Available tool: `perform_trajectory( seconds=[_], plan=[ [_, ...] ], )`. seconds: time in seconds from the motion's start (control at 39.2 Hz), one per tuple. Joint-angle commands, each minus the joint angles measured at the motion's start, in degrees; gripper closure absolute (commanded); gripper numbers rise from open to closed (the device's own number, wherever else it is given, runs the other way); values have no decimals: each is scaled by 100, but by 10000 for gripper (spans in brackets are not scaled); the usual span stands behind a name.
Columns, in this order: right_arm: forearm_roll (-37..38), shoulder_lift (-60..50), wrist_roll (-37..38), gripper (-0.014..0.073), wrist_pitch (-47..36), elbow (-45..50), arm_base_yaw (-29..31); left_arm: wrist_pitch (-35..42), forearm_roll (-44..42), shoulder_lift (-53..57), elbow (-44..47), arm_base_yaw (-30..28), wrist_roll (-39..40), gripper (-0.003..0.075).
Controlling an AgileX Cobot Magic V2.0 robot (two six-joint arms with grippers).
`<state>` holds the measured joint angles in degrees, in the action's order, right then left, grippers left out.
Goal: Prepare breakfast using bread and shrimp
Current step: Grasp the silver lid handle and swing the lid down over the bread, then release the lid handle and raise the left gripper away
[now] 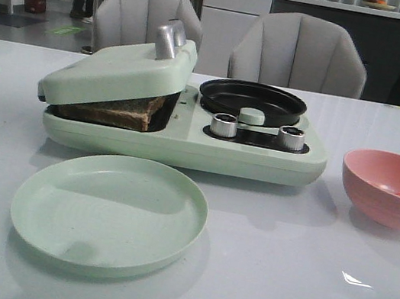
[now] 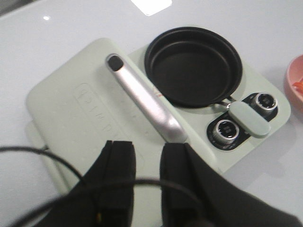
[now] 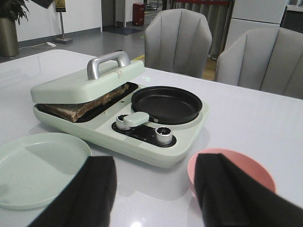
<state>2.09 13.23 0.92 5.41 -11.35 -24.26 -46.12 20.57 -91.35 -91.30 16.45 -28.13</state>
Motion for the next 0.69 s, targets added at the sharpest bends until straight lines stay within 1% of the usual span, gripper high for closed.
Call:
perform_trajectory(
  seconds=[0.0, 0.15, 0.23, 0.41, 0.46, 0.54, 0.66],
  plan=[
    [37, 27, -9, 123, -499, -157, -3, 81, -493, 586, -203, 38, 262, 497],
    [37, 27, -9, 123, -499, -157, -3, -188, -1386, 1132, -203, 38, 785, 497],
    [37, 27, -9, 123, -499, -157, -3, -352, -1885, 1451, -203, 38, 1232, 497],
    [37, 27, -9, 123, -499, -157, -3, -1163, -2884, 2058, -148, 38, 2074, 497],
    [37, 27, -9, 123, -499, -157, -3, -1189, -2995, 2228, -22, 38, 2210, 497],
    [37, 27, -9, 123, -499, -157, -3, -1189, -3033, 2511, 273, 38, 2206, 497],
    [37, 27, -9, 123, -499, -157, -3, -1001, -3061, 3039, 1015, 38, 2355, 497]
  ],
)
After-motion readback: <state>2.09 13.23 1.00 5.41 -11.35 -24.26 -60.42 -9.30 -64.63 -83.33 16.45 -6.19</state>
